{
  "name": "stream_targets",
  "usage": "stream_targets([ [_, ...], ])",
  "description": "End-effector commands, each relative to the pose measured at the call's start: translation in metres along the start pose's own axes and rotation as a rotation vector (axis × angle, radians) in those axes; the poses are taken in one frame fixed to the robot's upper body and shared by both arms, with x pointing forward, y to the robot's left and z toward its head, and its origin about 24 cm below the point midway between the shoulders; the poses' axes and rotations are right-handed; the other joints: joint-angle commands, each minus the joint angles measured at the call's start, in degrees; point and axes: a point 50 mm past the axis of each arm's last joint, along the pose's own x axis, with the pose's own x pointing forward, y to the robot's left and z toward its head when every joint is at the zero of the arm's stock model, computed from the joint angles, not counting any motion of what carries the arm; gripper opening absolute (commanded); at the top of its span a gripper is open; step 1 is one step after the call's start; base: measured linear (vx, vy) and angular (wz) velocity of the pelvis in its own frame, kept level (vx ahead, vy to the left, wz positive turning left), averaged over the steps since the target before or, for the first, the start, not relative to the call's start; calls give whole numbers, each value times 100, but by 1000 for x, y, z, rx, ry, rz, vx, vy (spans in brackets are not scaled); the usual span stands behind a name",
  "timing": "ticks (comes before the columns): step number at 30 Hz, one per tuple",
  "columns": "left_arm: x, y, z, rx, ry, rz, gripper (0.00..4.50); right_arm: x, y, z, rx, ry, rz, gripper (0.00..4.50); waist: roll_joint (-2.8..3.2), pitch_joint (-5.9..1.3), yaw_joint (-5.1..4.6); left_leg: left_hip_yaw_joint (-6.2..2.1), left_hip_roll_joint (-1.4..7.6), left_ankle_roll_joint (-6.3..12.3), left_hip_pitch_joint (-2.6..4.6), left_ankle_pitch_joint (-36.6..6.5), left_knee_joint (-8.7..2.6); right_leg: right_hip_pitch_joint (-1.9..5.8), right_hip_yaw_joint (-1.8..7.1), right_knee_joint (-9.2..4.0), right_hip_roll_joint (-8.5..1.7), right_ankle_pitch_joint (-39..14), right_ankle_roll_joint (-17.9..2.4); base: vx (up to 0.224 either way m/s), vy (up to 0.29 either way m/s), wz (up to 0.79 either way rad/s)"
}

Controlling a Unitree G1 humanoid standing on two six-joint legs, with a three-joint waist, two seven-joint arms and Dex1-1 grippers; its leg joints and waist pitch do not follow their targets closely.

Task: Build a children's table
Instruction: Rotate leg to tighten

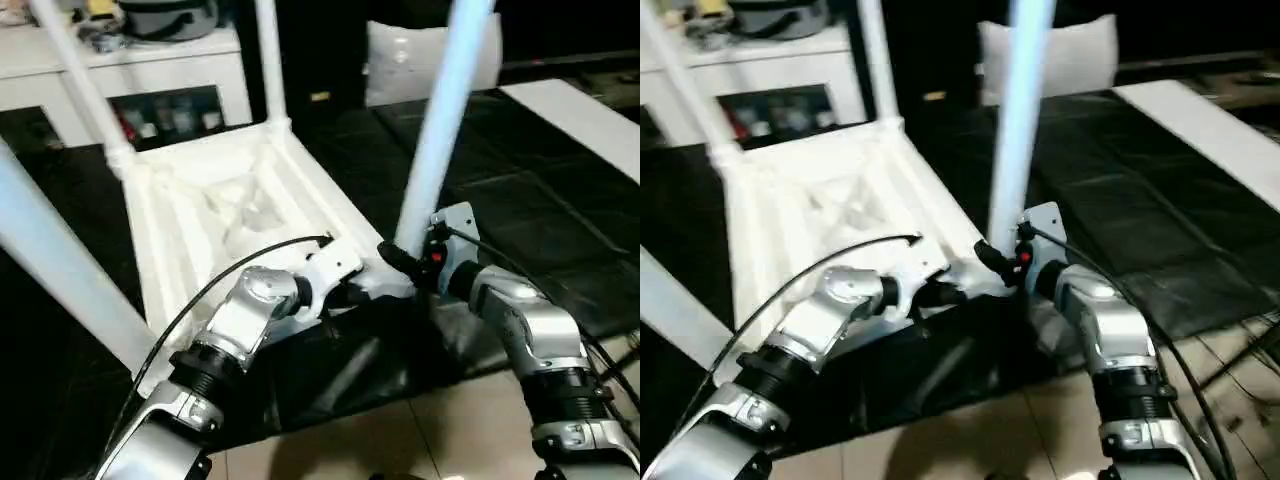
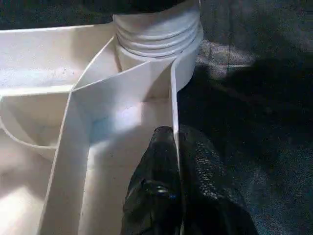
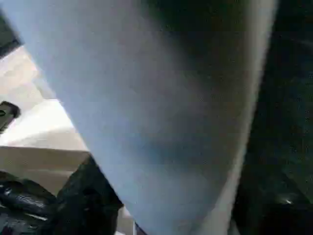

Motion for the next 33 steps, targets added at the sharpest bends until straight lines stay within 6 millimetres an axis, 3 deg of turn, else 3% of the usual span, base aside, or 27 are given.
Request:
stream_targets([
  [1, 1, -3, 19, 102, -67, -43, 0, 4, 14, -9, -3, 36, 121, 318, -84, -383, 82, -129, 259, 811, -66, -94, -341, 378, 386, -264, -459, -1074, -818, 0, 0, 0],
  [7, -14, 2, 8, 171, -37, -128, 0, -19, 5, -4, -77, 27, 268, 374, -63, -375, 245, -97, 274, 830, -52, -154, -332, 335, 403, -271, -447, -1333, -722, 0, 0, 0],
  [10, -17, 3, 5, 194, -29, -156, 0, -24, 5, -2, -110, 29, 325, 404, -50, -363, 322, -94, 301, 714, -20, -287, -351, 312, 406, -282, -440, -1504, -700, 0, 0, 0],
  [19, -36, 5, -7, 348, 28, -380, 0, -49, 7, -8, -231, 152, 625, 410, -60, -379, 535, -80, 334, 707, -2, -345, -348, 303, 433, -232, -455, -1337, -754, 0, 0, 0],
  [20, -37, 4, -8, 360, 34, -404, 0, -50, 8, -8, -232, 154, 647, 384, -66, -381, 550, -82, 341, 711, -3, -357, -349, 302, 435, -224, -462, -1347, -753, 0, 0, 0],
  [23, -43, 1, -12, 396, 61, -492, 0, -53, 10, -9, -232, 173, 726, 372, -78, -385, 618, -74, 347, 699, -3, -281, -346, 286, 451, -204, -465, -1283, -787, 0, 0, 0],
  [26, -47, -1, -15, 416, 76, -551, 0, -55, 11, -10, -226, 190, 781, 334, -96, -374, 656, -69, 347, 642, -1, -354, -353, 282, 453, -221, -464, -1489, -742, 0, 0, 0],
  [30, -49, -3, -17, 437, 88, -605, 0, -57, 13, -11, -226, 216, 837, 324, -92, -360, 700, -65, 346, 575, 6, -449, -361, 273, 463, -239, -466, -1720, -675, 0, 0, 0],
  [33, -49, -4, -17, 446, 92, -629, 0, -56, 13, -13, -222, 226, 851, 290, -100, -351, 715, -55, 326, 503, 15, -532, -365, 270, 464, -264, -465, -1906, -617, 0, 0, 0],
])
